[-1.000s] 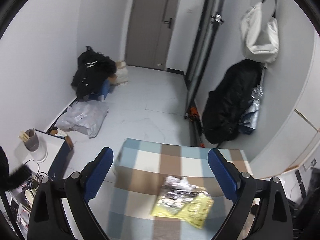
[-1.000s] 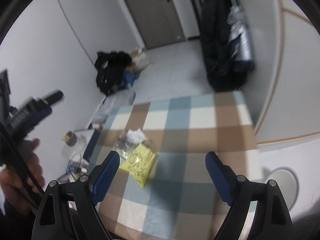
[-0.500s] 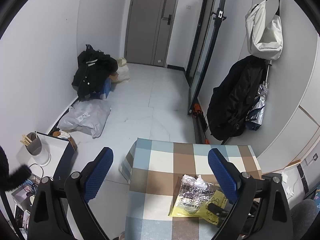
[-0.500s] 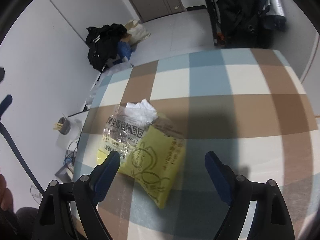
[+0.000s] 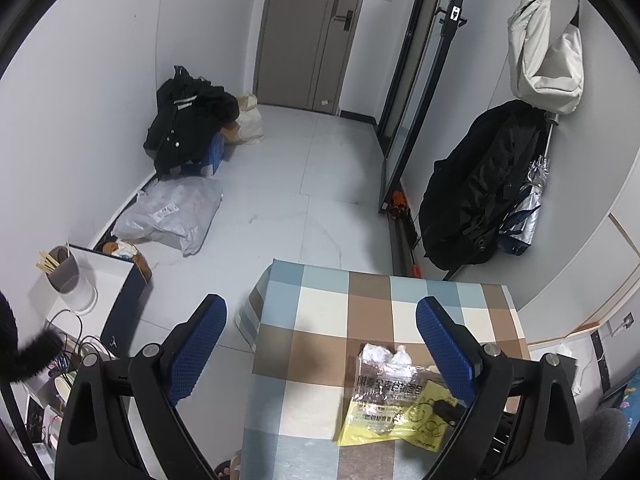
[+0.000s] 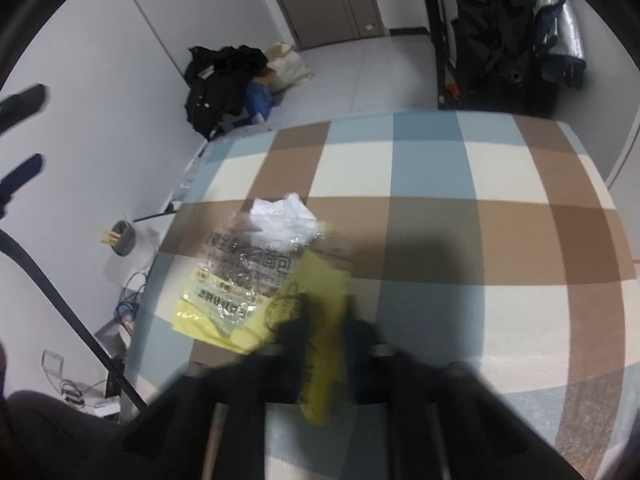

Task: Collect trash
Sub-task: 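Close the right tool on the yellow bag with clear plastic, then close the left tool on the white tissue while the right tool lifts the yellow bag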

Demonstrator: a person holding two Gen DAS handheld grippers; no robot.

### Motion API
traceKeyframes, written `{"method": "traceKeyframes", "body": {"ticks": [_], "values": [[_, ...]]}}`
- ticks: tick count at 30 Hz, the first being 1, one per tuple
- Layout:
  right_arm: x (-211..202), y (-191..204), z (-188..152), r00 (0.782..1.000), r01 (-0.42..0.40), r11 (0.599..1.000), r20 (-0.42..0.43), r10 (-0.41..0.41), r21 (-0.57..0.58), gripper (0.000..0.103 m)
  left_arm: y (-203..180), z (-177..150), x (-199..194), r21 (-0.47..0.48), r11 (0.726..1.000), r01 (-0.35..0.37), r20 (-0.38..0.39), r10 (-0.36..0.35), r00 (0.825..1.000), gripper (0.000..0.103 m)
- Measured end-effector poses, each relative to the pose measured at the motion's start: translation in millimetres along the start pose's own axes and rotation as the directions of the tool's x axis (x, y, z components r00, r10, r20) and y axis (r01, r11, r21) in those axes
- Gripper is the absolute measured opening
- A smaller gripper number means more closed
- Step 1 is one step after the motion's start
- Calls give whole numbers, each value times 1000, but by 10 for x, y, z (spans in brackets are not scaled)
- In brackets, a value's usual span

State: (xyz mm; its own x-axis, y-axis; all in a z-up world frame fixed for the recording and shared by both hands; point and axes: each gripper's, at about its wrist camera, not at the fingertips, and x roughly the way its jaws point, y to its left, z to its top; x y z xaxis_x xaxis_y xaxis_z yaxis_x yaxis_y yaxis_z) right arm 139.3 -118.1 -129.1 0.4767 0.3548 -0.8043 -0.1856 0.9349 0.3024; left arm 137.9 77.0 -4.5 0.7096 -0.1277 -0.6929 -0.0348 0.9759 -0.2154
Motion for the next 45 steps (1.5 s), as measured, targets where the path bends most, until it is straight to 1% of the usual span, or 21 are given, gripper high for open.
{"method": "traceKeyframes", "body": {"ticks": [6, 11, 16, 19, 22, 24, 25, 27, 28, 29, 30, 33, 35, 37, 38, 39, 40, 42, 43, 44, 45], "values": [[-191, -81, -6, 998, -62, 998, 22, 62, -5, 3, 16, -1, 140, -31, 1000, -2, -54, 1, 999, 94], [-309, -146, 14, 991, -125, 992, 42, 124, 16, 3, 1, -6, 227, -44, 999, -7, -89, 3, 996, 94], [-673, -257, 50, 977, -193, 981, 104, 188, 37, 3, -55, -40, 380, -54, 998, 30, -164, -39, 986, 94], [-904, -364, 66, 973, -192, 980, 141, 185, 43, 3, -125, -83, 519, -60, 996, 72, -212, -83, 974, 94], [-1100, -519, 72, 973, -166, 985, 173, 154, 55, 3, -283, -150, 698, 4, 996, 94, -258, -90, 962, 94], [-1193, -601, 66, 975, -134, 989, 187, 121, 57, 3, -386, -230, 876, 42, 994, 100, -316, -82, 945, 94], [-1254, -631, 57, 975, -103, 994, 203, 93, 42, 3, -403, -265, 932, 43, 994, 102, -339, -82, 937, 94], [-1358, -671, 39, 973, -51, 999, 228, 48, 11, 3, -443, -370, 1094, 22, 994, 109, -402, -91, 911, 94], [-1388, -700, 33, 972, -44, 999, 233, 41, 8, 3, -457, -404, 1138, 17, 994, 112, -419, -95, 903, 94], [-1414, -726, 30, 971, -39, 999, 237, 36, 8, 3, -493, -437, 1179, 29, 994, 107, -431, -84, 899, 94], [-1448, -751, 23, 970, -34, 999, 242, 32, 6, 3, -519, -457, 1192, 45, 994, 103, -432, -73, 899, 93], [-1549, -833, 0, 965, -25, 1000, 260, 25, -3, 3, -648, -532, 1213, 126, 988, 88, -431, -25, 902, 86], [-1617, -899, -28, 963, -23, 1000, 270, 23, -1, 3, -734, -573, 1219, 144, 983, 115, -453, -38, 891, 68], [-1716, -966, -55, 958, -23, 1000, 284, 21, 1, 3, -784, -620, 1234, 164, 978, 130, -465, -40, 885, 66], [-1764, -997, -67, 956, -22, 1000, 292, 19, 5, 3, -799, -650, 1242, 184, 976, 120, -466, -21, 885, 61], [-1804, -1027, -70, 954, -24, 1000, 299, 20, 8, 3, -807, -672, 1250, 197, 973, 120, -469, -14, 883, 55], [-1862, -1066, -78, 952, -25, 1000, 306, 19, 13, 3, -802, -659, 1292, 205, 970, 128, -481, -14, 877, 40], [-1969, -1132, -99, 947, -20, 1000, 322, 12, 19, 3, -830, -674, 1245, 252, 961, 117, -457, 12, 889, 29], [-2019, -1150, -113, 945, -16, 1000, 328, 9, 19, 3, -842, -687, 1239, 261, 957, 126, -461, 9, 887, 17], [-2064, -1173, -125, 942, -14, 1000, 334, 6, 20, 3, -842, -695, 1236, 270, 955, 126, -463, 15, 886, 14], [-2105, -1198, -136, 941, -13, 1000, 339, 4, 22, 3, -835, -694, 1217, 275, 954, 119, -452, 19, 892, 13]]}}
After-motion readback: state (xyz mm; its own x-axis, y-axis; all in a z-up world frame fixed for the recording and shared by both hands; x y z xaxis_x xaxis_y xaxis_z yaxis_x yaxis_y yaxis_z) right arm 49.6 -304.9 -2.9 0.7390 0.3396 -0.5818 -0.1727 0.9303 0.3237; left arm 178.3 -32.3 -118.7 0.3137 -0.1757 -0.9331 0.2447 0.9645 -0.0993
